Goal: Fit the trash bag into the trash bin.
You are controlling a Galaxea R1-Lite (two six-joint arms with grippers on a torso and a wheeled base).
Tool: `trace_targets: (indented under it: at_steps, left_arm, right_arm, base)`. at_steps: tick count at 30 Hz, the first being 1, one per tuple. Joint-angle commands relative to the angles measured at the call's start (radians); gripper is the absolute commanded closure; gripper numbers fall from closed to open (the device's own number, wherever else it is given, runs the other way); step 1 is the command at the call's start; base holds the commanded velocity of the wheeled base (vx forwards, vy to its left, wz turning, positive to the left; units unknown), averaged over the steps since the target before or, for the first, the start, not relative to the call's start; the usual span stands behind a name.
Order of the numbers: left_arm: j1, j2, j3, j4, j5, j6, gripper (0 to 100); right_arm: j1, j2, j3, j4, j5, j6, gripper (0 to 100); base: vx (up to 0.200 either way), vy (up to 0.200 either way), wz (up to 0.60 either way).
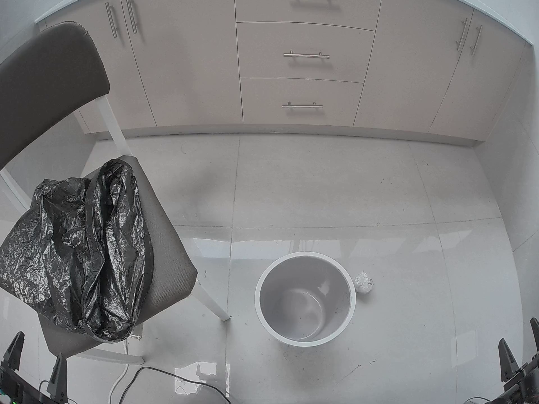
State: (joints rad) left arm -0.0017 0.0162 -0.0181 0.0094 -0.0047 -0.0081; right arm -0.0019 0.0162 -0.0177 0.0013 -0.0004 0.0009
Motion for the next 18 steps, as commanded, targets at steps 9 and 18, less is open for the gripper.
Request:
trace_targets:
  at_steps: [9, 18]
  left_arm:
    - [0.017, 0.145, -0.41, 0.115, 0.008, -0.09, 0]
    - [0.095, 0.481, -0.586, 0.225, -0.001, -0.093, 0]
  right_arm:
    - [-0.01, 0.396, -0.65, -0.018, -0.006, 0.07, 0]
    - [0.011, 0.775, -0.66, -0.256, -0.013, 0.251, 0]
  base:
    - [0.0, 0.0, 0.0]
    - [0.0, 0.0, 0.0]
